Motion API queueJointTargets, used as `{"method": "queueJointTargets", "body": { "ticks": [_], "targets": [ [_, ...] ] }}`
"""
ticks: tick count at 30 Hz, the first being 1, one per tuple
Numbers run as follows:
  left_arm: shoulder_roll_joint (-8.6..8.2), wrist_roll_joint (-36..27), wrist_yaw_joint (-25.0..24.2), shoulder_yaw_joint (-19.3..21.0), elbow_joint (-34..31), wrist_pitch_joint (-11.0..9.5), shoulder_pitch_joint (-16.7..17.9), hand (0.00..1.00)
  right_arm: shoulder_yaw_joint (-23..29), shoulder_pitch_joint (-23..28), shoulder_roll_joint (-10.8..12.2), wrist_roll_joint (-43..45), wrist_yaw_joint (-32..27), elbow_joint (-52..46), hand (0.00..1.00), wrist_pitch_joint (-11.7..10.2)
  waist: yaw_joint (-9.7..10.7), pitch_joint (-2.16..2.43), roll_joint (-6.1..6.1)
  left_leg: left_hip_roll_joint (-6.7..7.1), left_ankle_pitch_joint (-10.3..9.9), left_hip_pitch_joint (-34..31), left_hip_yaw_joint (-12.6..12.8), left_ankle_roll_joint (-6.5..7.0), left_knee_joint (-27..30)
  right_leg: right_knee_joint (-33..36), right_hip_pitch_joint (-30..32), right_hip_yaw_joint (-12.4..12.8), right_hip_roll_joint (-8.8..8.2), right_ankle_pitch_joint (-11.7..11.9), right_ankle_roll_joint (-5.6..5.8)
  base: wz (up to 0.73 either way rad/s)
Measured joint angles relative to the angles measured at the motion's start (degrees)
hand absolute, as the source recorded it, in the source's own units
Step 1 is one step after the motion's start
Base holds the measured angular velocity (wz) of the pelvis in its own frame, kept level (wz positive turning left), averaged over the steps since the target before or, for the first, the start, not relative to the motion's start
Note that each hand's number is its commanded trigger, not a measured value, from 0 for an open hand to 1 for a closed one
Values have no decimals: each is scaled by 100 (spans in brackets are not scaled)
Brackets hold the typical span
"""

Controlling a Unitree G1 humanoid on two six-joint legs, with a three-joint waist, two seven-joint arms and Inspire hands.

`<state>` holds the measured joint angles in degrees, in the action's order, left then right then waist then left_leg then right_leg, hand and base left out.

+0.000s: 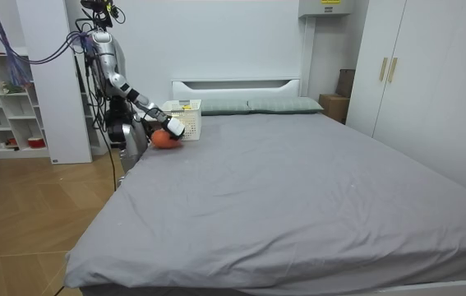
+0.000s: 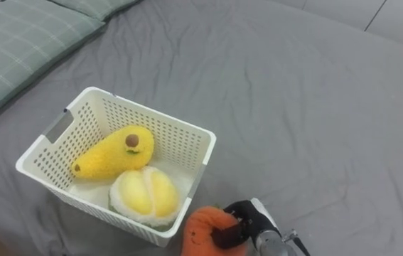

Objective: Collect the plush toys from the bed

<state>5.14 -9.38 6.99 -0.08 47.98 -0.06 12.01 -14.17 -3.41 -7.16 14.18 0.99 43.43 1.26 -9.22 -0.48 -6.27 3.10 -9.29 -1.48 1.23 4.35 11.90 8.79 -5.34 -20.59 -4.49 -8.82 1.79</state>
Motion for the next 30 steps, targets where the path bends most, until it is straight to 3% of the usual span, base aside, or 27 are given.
{"method": "queueJointTargets", "body": {
  "ticks": [5, 10, 12, 16, 26, 30],
  "targets": [
    [-8, -2, -47, 214, -5, 41, 4, 0, 580, -7, -73, 318, -212, -1211, 100, -11, 229, -6, -8, 4, 5, 50, 13, 10, 21, 1, -42, 7, -8, 0, 1, -1],
    [27, -14, -117, 342, 79, 108, -9, 0, 890, -8, -572, 544, -370, -2184, 100, 12, 282, -18, -13, 0, 3, 114, 69, 15, -26, 16, -51, 108, -6, 1, 2, -6],
    [-12, -7, -136, 457, 77, 155, -45, 0, 1068, -34, -690, 833, -369, -2540, 100, 64, 267, -18, -20, -23, 3, 126, 148, 14, -25, 43, -25, 165, 1, 1, 2, -16],
    [21, -9, -136, 568, 246, 212, -127, 0, 1294, -455, -832, 893, -421, -2883, 100, 135, 253, -73, -72, -44, 0, 202, 247, 16, -64, 111, -14, 251, 4, 1, 2, -16],
    [14, -6, -136, 411, 261, 222, -154, 0, 1209, -971, -858, 1078, -394, -3755, 100, 280, 105, -61, -74, -33, -5, 186, 262, 30, -58, 115, 33, 311, -1, 1, 4, -2],
    [12, 4, -136, 392, 252, 226, -167, 0, 966, -1469, -842, 1304, -343, -3768, 100, 473, 38, -50, -82, -34, -6, 163, 253, 29, -78, 118, 62, 306, 2, 1, 5, -1]
  ]
}}
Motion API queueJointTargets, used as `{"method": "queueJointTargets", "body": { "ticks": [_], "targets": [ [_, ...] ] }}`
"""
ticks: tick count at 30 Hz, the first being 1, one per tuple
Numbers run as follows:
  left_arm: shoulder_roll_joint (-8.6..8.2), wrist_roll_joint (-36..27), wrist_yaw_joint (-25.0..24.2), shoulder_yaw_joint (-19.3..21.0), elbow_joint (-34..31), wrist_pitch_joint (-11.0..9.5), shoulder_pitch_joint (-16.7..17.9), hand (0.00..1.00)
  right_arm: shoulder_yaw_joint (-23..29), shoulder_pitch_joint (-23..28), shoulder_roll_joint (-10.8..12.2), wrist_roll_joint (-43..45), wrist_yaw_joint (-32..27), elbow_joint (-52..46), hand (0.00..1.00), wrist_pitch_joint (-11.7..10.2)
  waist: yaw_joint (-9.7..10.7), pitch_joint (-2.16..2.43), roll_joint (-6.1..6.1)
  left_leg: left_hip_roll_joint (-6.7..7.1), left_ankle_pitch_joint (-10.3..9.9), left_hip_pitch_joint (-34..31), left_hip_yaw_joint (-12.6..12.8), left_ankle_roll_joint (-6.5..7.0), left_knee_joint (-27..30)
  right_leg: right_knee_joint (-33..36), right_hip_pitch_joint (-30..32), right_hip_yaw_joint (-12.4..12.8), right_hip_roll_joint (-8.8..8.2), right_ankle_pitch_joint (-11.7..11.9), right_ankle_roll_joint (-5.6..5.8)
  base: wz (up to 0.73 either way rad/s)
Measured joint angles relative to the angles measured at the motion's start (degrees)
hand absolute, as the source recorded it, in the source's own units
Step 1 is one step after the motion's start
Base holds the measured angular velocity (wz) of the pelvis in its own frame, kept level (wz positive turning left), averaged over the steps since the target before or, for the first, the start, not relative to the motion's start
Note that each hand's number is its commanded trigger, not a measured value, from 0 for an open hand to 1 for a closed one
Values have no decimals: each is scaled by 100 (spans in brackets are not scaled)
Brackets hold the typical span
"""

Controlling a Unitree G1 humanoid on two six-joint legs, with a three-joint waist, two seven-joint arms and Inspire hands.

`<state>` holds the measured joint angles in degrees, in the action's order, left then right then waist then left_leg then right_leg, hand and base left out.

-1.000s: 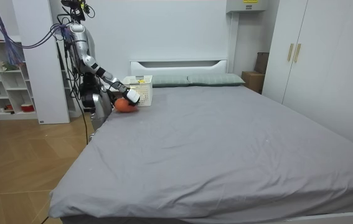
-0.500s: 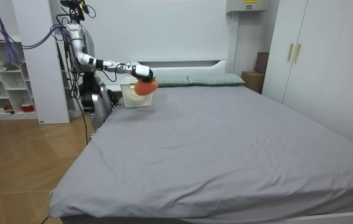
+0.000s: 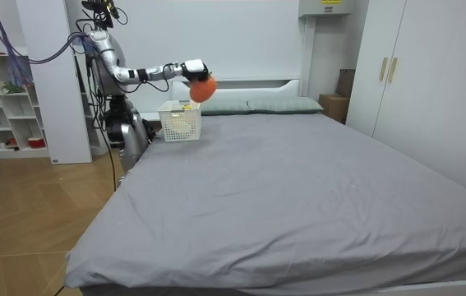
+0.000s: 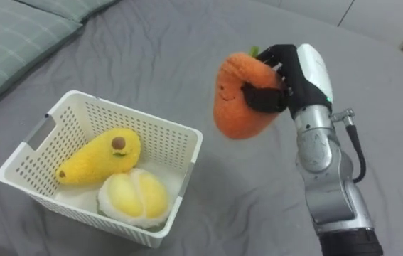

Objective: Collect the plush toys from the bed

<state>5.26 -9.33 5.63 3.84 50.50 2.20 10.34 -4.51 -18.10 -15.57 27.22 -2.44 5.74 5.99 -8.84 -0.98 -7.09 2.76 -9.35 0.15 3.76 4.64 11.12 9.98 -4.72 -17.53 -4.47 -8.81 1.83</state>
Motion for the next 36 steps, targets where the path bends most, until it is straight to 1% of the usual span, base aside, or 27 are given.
{"method": "queueJointTargets", "body": {
  "ticks": [1, 2, 3, 4, 5, 6, 7, 8, 10, 11, 13, 14, 15, 16, 17, 18, 19, 20, 21, 23, 25, 27, 31, 36],
  "targets": [
    [-1, 26, -1, -8, 0, 1, -24, 0, -49, -104, -2, 53, 13, -129, 100, 91, -67, 5, -4, 0, 0, -8, 2, 0, 4, 1, 11, -7, 0, 0, 0, 0],
    [-2, 51, -4, -9, 0, 3, -44, 0, -57, -110, -3, 56, 19, -245, 100, 132, -110, 10, -12, -1, 0, -15, -3, 0, -3, -2, 15, -10, 2, 0, 0, 0],
    [-9, 96, -10, -9, 0, 3, -64, 0, -108, -112, 1, 58, 44, -472, 100, 151, -193, 29, -38, 0, 2, -15, -12, -2, -23, -11, 14, -18, 4, 0, 0, 0],
    [-16, 109, -19, -15, 0, 3, -69, 0, -139, -115, 39, 58, 100, -639, 100, 150, -264, 45, -62, 0, 4, 10, -12, -4, -24, -24, -4, -25, 7, 0, 0, 0],
    [-18, 108, -23, -26, 0, 3, -68, 0, -156, -134, 85, 57, 113, -680, 100, 149, -283, 51, -74, 0, 5, 27, -15, -5, -28, -25, -18, -33, 8, 0, 0, 6],
    [-9, 108, -33, -71, 1, 3, -70, 0, -216, -220, 214, 58, 127, -683, 100, 157, -306, 56, -88, 5, 6, 42, -55, -5, -28, -31, -50, -72, 8, 0, 0, 11],
    [-9, 108, -46, -76, 1, 3, -79, 0, -256, -261, 266, 55, 129, -682, 100, 157, -314, 55, -96, 9, 7, 41, -76, -6, -27, -33, -60, -101, 5, 0, 0, 12],
    [-9, 108, -89, -80, 1, 2, -93, 0, -363, -336, 327, 24, 147, -683, 100, 157, -401, 51, -104, 10, 7, 44, -85, -6, -23, -36, -70, -129, 2, 0, 0, 7],
    [-14, 138, -133, -137, -14, 3, -110, 0, -544, -440, 441, -26, 267, -677, 100, 160, -494, 47, -117, 15, 7, 46, -106, -5, -17, -40, -90, -171, -7, 1, 1, 6],
    [-13, 161, -136, -166, -27, 3, -113, 0, -597, -458, 447, -27, 307, -676, 100, 158, -525, 46, -120, 17, 7, 45, -115, -5, -19, -40, -96, -182, -8, 1, 1, 11],
    [-11, 160, -172, -196, -160, 27, -121, 0, -811, -555, 447, 11, 475, -641, 100, 179, -561, 6, -148, 41, 6, 11, -240, -4, 17, -41, -131, -334, -24, 1, 3, 23],
    [-12, 160, -181, -202, -171, 30, -133, 0, -850, -571, 448, 15, 515, -641, 100, 181, -572, -3, -157, 48, 6, -6, -264, -4, 29, -41, -132, -360, -30, 0, 4, 25],
    [-10, 155, -202, -218, -207, 41, -136, 0, -950, -593, 448, 20, 554, -638, 95, 218, -591, -18, -176, 62, 8, -21, -298, 0, 30, -40, -132, -398, -40, -4, 11, 15],
    [-7, 149, -219, -222, -212, 42, -136, 0, -1000, -598, 446, 17, 573, -630, 83, 232, -617, -26, -177, 68, 13, -36, -315, 4, 32, -40, -131, -413, -44, -5, 11, 15],
    [2, 149, -248, -226, -216, 44, -144, 0, -1075, -597, 446, 7, 583, -592, 77, 240, -689, -47, -194, 79, 23, -55, -347, 7, 34, -38, -128, -461, -53, -5, 12, 15],
    [10, 149, -258, -228, -218, 56, -151, 0, -1146, -597, 445, 2, 596, -553, 65, 294, -720, -52, -223, 88, 26, -92, -389, 7, 56, -37, -115, -483, -56, -5, 12, 21],
    [10, 144, -261, -227, -218, 92, -152, 0, -1219, -598, 445, 5, 619, -515, 51, 337, -748, -40, -244, 96, 30, -145, -429, 8, 75, -37, -93, -536, -60, -5, 12, 17],
    [-6, 140, -263, -229, -217, 120, -164, 0, -1249, -600, 447, 9, 627, -483, 18, 344, -764, -39, -260, 98, 36, -151, -431, 8, 72, -37, -85, -541, -60, -5, 12, 11],
    [-10, 128, -273, -229, -216, 166, -191, 0, -1314, -603, 451, 11, 636, -370, 0, 352, -839, -42, -271, 99, 40, -156, -434, 8, 71, -39, -83, -542, -60, -5, 12, 0],
    [-28, 127, -286, -229, -215, 166, -220, 0, -1443, -604, 451, 24, 649, -205, 0, 389, -911, -40, -289, 104, 44, -163, -455, 9, 69, -40, -84, -574, -62, -5, 12, 5],
    [-57, 159, -300, -228, -216, 172, -254, 0, -1561, -603, 462, 54, 727, -78, 0, 412, -980, -51, -306, 106, 49, -169, -463, 9, 65, -42, -80, -577, -62, -4, 12, 3],
    [-63, 153, -346, -227, -216, 209, -314, 0, -1560, -603, 461, 53, 757, 37, 0, 414, -1035, -53, -313, 105, 49, -170, -465, 9, 66, -42, -80, -566, -62, -4, 12, 0],
    [-77, 157, -385, -212, -271, 278, -354, 0, -1557, -603, 461, 55, 763, 88, 0, 455, -1039, -52, -319, 104, 50, -164, -466, 8, 66, -42, -81, -500, -54, -4, 13, 0],
    [-98, 221, -385, -205, -274, 281, -397, 0, -1554, -600, 460, 55, 762, 92, 0, 476, -1026, -51, -322, 101, 55, -150, -461, 2, 65, -42, -83, -452, -49, -4, 13, 0]
  ]
}}
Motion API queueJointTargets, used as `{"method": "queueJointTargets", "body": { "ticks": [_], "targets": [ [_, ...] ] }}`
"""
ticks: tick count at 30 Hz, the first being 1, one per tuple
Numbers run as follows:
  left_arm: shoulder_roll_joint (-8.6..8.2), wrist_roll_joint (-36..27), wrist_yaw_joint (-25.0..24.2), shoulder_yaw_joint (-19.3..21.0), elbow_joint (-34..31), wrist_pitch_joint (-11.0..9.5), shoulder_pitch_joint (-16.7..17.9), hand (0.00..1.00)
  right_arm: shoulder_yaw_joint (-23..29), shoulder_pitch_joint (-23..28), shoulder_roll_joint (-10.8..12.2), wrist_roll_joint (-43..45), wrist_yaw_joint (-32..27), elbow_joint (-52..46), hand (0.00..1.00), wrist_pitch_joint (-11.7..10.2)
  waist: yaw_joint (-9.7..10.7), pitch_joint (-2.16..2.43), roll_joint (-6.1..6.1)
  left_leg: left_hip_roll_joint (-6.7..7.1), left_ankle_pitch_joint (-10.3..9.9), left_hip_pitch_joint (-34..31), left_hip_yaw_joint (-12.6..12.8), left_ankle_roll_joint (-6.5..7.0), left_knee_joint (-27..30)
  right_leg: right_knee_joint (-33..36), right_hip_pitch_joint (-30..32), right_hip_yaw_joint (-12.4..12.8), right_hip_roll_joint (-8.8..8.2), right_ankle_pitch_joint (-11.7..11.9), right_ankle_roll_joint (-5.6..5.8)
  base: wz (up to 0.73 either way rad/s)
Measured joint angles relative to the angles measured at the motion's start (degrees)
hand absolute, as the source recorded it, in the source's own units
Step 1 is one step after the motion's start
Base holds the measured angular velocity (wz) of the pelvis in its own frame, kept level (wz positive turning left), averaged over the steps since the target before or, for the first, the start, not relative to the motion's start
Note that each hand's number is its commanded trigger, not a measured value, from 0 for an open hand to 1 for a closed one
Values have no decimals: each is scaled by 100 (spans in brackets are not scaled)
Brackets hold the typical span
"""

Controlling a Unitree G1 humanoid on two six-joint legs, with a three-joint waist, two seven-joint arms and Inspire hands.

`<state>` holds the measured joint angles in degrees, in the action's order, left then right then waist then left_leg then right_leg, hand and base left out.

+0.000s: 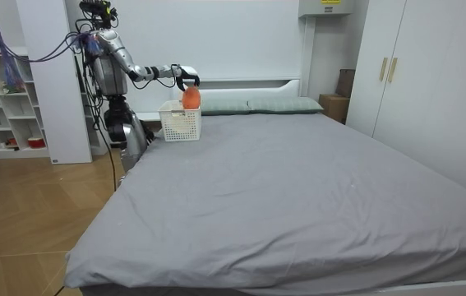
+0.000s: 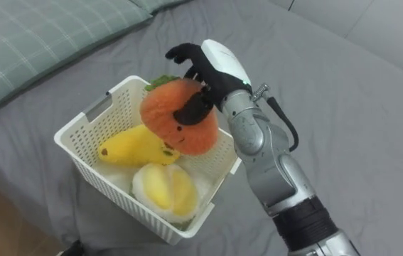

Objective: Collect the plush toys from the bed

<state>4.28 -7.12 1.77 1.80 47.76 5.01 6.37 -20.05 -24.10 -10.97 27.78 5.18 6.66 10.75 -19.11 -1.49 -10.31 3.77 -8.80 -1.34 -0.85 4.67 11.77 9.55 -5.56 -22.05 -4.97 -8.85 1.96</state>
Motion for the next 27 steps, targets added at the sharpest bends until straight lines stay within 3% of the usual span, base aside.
{"method": "queueJointTargets", "body": {
  "ticks": [24, 27],
  "targets": [
    [76, 43, 15, 15, -163, 3, -7, 0, 121, 62, -5, -31, 77, 203, 0, -14, 38, -35, 7, 0, 4, -11, -2, -1, 8, -2, 5, 152, 16, 0, 0, 0],
    [90, -6, 31, 14, -163, 3, 12, 0, 138, 64, -11, -77, -16, 329, 0, -80, 154, -35, 15, 1, 23, -8, 0, 2, 15, 0, -3, 147, 9, 0, 0, 0]
  ]
}}
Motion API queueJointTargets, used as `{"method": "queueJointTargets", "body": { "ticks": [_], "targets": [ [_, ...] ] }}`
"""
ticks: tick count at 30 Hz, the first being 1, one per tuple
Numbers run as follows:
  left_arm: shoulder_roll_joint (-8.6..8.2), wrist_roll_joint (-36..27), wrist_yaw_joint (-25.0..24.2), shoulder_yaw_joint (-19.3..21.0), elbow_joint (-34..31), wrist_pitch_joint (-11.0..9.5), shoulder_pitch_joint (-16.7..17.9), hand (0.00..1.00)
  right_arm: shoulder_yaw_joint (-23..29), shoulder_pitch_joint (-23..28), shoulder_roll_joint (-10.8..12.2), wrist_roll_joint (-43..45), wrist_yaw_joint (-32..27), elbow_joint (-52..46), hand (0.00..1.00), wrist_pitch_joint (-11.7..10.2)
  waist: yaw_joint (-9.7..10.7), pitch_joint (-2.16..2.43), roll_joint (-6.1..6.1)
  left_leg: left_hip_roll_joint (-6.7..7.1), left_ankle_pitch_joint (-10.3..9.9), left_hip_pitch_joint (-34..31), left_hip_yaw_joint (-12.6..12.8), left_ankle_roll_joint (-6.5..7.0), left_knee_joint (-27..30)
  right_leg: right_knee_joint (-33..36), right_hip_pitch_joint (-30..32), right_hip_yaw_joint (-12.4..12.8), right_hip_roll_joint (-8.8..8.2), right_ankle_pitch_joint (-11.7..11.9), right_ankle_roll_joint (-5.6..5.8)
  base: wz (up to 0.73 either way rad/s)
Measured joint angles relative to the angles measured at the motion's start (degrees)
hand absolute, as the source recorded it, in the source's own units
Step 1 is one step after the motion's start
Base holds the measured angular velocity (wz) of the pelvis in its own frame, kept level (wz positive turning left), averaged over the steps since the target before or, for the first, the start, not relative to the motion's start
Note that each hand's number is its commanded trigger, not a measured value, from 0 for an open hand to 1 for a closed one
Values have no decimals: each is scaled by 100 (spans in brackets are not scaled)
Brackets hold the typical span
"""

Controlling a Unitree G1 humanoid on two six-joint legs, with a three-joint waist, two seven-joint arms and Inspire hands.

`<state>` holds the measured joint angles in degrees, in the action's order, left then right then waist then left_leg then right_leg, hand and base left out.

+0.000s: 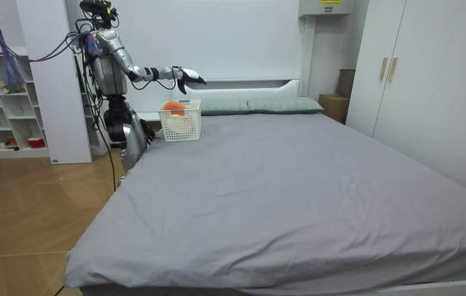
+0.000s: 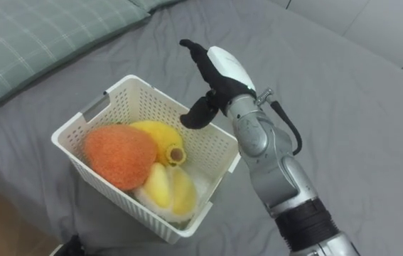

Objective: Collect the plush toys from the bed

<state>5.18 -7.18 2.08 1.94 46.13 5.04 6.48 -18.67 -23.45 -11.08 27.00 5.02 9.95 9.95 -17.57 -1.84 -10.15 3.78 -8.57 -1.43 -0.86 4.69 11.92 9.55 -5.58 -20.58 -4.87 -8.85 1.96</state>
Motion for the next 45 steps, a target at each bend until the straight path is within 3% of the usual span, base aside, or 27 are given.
{"method": "queueJointTargets", "body": {
  "ticks": [6, 11, 14, 16, 22, 26, 29, 35, 39, 45],
  "targets": [
    [5, -10, 15, 64, 2, -18, 116, 0, 631, 535, -10, -207, -281, 11, 0, -346, 212, 24, 114, -4, -6, 31, 60, 10, 74, 9, -20, 40, -12, 2, 3, -2],
    [-19, -8, 97, 271, 49, -61, 291, 0, 1324, 1075, -19, -937, -765, 7, 0, -691, 536, 103, 264, -41, -12, 109, 245, 13, 39, 23, -6, 192, -6, 5, 8, -17],
    [-18, -10, 126, 353, 127, -148, 506, 0, 1713, 1608, -20, -1360, -1155, -203, 0, -880, 813, 149, 360, -73, -28, 260, 386, 16, -34, 19, -41, 333, 2, 5, 8, -24],
    [-55, -9, 148, 535, 223, -186, 603, 0, 2092, 1911, -29, -1655, -1287, -377, 0, -978, 1102, 182, 426, -100, -61, 273, 482, 9, -41, 32, -47, 458, 25, 7, 5, -28],
    [2, -278, 258, 702, 473, -215, 756, 0, 2952, 2095, -211, -2815, -2058, -398, 0, -1141, 1673, 166, 487, -169, -71, 354, 753, -2, -115, 46, 19, 687, 79, 44, -22, -24],
    [6, -273, 327, 780, 573, -214, 768, 0, 3175, 2415, -220, -3510, -2356, -297, 0, -1272, 1795, 153, 496, -215, -92, 393, 881, -28, -149, 39, 57, 844, 129, 62, -40, -20],
    [5, -476, 400, 780, 703, -215, 809, 0, 3261, 2565, -220, -4180, -2396, 181, 0, -1298, 1943, 136, 535, -237, -96, 481, 1021, -32, -222, 35, 82, 1026, 154, 64, -41, -23],
    [81, -899, 471, 850, 964, -253, 927, 0, 3649, 2908, -221, -5503, -2716, 1250, 0, -1317, 2121, 156, 583, -316, -196, 532, 1305, -72, -229, 41, 97, 1310, 234, 72, -52, -27],
    [76, -678, 502, 902, 982, -253, 1057, 0, 3781, 3305, -164, -6239, -2681, 2481, 0, -1333, 2250, 167, 629, -323, -244, 578, 1304, -81, -231, 13, 52, 1288, 244, 67, -47, -1],
    [76, 351, 598, 935, 1316, -259, 1064, 0, 3757, 3777, 48, -6213, -2293, 5047, 0, -1241, 2209, 169, 719, -315, -305, 658, 1306, -92, -229, 15, 11, 1348, 248, 17, -44, -3]
  ]
}}
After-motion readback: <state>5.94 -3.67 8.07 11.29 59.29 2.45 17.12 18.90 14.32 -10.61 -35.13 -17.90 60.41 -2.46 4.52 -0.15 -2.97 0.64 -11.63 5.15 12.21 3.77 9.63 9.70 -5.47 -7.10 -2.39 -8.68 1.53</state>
